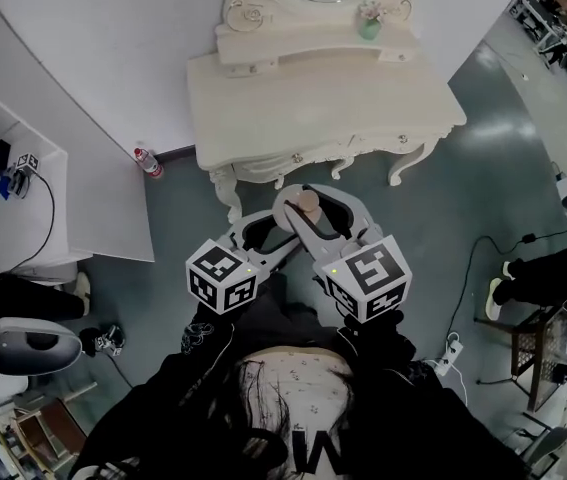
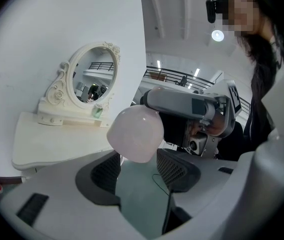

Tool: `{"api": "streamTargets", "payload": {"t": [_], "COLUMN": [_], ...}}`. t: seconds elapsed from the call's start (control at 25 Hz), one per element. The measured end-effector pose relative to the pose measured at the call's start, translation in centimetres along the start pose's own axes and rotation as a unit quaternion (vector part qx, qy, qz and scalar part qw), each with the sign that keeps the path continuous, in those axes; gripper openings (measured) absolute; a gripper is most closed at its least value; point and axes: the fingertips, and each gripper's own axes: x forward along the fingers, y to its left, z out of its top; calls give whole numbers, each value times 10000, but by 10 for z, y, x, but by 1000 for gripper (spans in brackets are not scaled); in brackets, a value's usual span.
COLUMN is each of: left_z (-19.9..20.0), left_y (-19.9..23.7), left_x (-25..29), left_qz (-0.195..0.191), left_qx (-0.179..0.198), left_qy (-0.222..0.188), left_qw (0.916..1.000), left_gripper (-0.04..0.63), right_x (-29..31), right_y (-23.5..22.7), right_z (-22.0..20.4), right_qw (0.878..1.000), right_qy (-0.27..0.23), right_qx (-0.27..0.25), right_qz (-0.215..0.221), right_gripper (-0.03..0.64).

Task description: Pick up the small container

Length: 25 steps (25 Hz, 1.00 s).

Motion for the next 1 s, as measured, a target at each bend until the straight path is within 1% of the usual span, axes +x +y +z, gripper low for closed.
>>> {"api": "streamTargets", "payload": {"t": [0.52, 0.72, 1.0], "left_z": [-43, -54, -61], "left_y": [-76, -93, -107], "left_x": [15, 15, 15], "left_qz": [391, 502, 532], "left_qx": [-124, -82, -4], "left_qy": [19, 49, 76], "left_qw": [9992, 9987, 9986], "left_gripper": [225, 225, 225], "right_x": [-80, -99, -116], "right_y": [6, 11, 16], "right_z": [-33, -41, -46], "right_qw": [9992, 9986, 9985], "right_qy": [21, -27, -95], "right_qx": [105, 135, 110], "right_qz": [395, 501, 524], "right_gripper": [147, 147, 147]}}
